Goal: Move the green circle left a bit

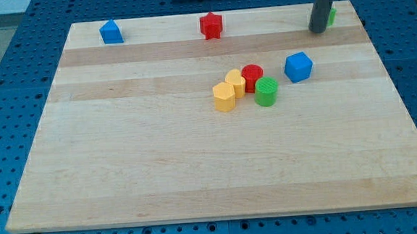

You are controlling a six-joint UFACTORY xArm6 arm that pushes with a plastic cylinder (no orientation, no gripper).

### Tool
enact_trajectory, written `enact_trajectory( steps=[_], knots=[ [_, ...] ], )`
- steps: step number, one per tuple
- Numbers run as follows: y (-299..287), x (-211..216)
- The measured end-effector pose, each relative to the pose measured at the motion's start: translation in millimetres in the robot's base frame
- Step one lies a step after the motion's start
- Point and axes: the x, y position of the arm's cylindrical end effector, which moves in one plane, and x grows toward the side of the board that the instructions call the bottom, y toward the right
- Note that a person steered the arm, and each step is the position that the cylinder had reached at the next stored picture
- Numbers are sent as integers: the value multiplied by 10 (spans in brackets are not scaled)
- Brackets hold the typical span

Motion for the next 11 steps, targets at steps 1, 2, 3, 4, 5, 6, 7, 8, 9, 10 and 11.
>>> enact_trajectory(
  steps=[1, 2, 3, 4, 5, 6, 7, 8, 9, 10, 11],
  knots=[
    [0, -5],
    [0, -5],
    [0, 92],
    [0, 423],
    [0, 824],
    [1, 1216],
    [-48, 1506],
    [-301, 1717],
    [-549, 1732],
    [-718, 1651],
    [-920, 1582]
  ],
)
